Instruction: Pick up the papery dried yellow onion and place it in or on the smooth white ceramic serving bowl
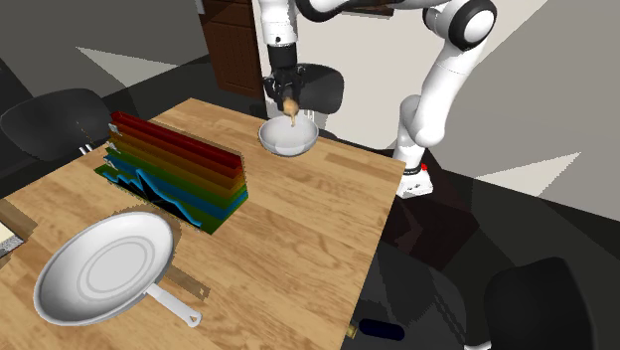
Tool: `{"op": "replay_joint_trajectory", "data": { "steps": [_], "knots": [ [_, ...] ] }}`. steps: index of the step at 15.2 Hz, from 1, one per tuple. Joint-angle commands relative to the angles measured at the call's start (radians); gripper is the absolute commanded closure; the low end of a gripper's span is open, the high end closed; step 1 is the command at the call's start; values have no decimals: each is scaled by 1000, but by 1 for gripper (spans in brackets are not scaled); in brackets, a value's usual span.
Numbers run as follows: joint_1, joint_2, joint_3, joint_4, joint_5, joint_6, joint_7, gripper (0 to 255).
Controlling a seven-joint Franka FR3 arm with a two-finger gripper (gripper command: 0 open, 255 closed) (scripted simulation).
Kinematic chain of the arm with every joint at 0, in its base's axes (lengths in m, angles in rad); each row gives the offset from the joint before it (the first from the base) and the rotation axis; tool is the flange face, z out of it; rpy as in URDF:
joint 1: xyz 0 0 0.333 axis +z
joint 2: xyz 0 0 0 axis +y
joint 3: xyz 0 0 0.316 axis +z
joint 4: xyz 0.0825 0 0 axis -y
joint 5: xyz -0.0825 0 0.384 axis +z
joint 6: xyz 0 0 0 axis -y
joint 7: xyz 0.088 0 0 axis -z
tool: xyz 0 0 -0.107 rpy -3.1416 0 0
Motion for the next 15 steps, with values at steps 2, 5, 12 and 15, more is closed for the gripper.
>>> {"op": "replay_joint_trajectory", "data": {
  "steps": [2,5,12,15],
  "knots": [
    [1,-5,1,-45,1,40,-4,255],
    [1,-9,2,-90,3,81,-8,255],
    [2,-13,4,-162,5,149,-15,255],
    [2,-13,4,-162,5,149,-15,255]
  ]
}}
